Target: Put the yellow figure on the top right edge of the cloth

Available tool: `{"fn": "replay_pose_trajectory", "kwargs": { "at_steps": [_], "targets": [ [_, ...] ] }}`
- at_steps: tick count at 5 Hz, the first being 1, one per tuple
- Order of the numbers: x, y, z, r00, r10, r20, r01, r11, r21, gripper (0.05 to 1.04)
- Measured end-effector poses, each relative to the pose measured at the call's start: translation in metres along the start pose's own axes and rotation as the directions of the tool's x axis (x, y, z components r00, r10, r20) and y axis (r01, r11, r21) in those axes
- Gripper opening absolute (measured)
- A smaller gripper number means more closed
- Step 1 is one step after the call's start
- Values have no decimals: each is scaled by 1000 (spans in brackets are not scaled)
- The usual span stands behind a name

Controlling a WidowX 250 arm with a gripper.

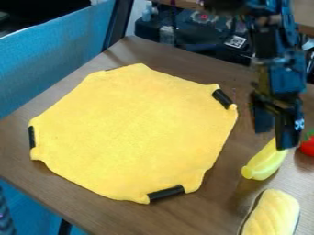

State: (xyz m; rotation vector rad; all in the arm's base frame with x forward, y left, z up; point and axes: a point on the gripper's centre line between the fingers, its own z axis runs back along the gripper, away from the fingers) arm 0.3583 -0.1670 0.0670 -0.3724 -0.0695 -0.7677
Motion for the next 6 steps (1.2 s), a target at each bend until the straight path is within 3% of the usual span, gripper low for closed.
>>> {"fn": "replay_pose_trajectory", "kwargs": {
  "at_steps": [1,2,3,4,5,6],
  "targets": [
    [-1,4,-14,1000,-10,-17,10,999,35,1001],
    [-12,11,-39,996,8,-84,-4,999,53,974],
    [-15,9,-47,997,22,-79,-18,999,50,703],
    [-20,7,-45,995,14,-98,-11,1000,28,607],
    [-22,4,-26,998,22,-54,-24,999,-40,607],
    [-18,3,17,983,157,90,-149,985,-93,607]
  ]
}}
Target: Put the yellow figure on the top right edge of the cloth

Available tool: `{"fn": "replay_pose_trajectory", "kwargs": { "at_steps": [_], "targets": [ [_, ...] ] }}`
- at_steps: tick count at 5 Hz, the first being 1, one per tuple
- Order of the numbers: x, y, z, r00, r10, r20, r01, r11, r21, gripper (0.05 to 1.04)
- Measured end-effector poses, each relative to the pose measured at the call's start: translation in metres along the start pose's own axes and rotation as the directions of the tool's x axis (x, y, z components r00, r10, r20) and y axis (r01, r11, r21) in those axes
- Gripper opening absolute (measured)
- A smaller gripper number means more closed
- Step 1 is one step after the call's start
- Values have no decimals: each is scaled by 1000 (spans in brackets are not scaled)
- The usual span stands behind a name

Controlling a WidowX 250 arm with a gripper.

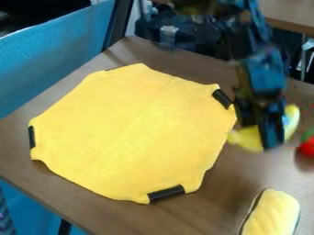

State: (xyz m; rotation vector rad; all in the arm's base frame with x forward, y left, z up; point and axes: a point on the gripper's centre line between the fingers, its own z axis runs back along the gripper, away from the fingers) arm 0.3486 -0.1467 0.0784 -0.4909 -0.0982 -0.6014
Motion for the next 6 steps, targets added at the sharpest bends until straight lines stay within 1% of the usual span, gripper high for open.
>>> {"fn": "replay_pose_trajectory", "kwargs": {
  "at_steps": [1,2,3,4,5,6],
  "targets": [
    [-2,8,54,962,183,203,-193,981,34,607],
    [-12,25,68,883,377,281,-408,911,60,607],
    [-18,50,76,748,535,393,-613,784,100,607],
    [-22,82,74,620,625,475,-749,652,119,607],
    [-17,118,71,515,686,514,-833,541,112,607],
    [-11,148,77,403,723,561,-897,433,87,607]
  ]
}}
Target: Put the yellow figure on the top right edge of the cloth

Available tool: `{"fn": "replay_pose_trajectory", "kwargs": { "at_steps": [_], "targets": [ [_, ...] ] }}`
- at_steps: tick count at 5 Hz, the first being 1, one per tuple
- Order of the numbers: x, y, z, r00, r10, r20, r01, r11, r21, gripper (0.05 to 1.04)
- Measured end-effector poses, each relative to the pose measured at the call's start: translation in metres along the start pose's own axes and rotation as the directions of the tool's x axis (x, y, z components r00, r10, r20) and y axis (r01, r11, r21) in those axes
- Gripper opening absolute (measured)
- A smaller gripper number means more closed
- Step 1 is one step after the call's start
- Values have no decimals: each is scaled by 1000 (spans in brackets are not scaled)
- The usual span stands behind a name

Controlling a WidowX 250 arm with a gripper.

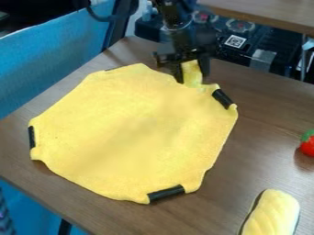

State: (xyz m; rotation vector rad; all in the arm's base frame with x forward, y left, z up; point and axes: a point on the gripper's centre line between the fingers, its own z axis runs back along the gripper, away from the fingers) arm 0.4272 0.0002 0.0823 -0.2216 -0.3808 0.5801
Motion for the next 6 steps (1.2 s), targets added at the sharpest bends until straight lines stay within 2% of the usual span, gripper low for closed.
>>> {"fn": "replay_pose_trajectory", "kwargs": {
  "at_steps": [1,2,3,4,5,6],
  "targets": [
    [10,15,-22,994,98,-39,-96,995,40,607],
    [2,14,-26,990,111,-83,-108,993,48,607],
    [-19,13,-34,987,91,-134,-83,995,63,674],
    [-19,7,-37,991,-49,-124,47,999,-12,951],
    [-16,3,-36,975,-213,-58,209,975,-67,1003],
    [-11,-7,-20,947,-320,-10,317,941,-121,999]
  ]
}}
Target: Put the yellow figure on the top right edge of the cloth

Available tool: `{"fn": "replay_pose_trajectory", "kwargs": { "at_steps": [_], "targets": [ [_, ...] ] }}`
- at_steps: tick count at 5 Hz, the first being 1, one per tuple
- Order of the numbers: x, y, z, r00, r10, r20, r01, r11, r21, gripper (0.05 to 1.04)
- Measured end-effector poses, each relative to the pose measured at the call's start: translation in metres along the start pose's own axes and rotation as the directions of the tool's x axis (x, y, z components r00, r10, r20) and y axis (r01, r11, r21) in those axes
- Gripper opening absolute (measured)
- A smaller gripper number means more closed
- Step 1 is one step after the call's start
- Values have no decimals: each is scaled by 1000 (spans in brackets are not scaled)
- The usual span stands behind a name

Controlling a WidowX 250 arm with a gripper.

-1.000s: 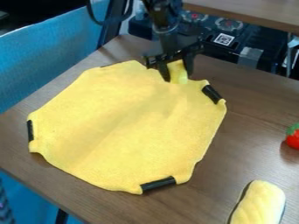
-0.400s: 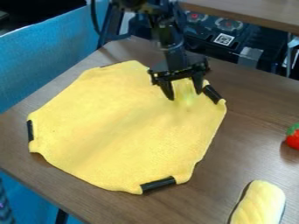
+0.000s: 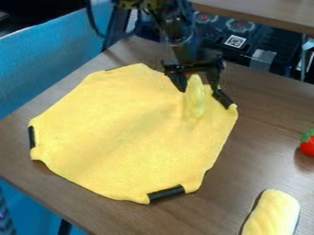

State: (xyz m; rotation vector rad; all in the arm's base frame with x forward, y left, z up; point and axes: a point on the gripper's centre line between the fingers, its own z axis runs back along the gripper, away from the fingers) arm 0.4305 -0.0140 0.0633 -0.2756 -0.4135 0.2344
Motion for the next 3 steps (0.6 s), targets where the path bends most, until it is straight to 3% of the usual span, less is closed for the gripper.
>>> {"fn": "replay_pose_trajectory", "kwargs": {
  "at_steps": [1,2,3],
  "targets": [
    [10,-11,22,972,-228,-53,224,972,-77,999],
    [0,-15,45,874,-458,-163,448,889,-96,999],
    [-22,2,74,747,-645,-165,638,764,-95,999]
  ]
}}
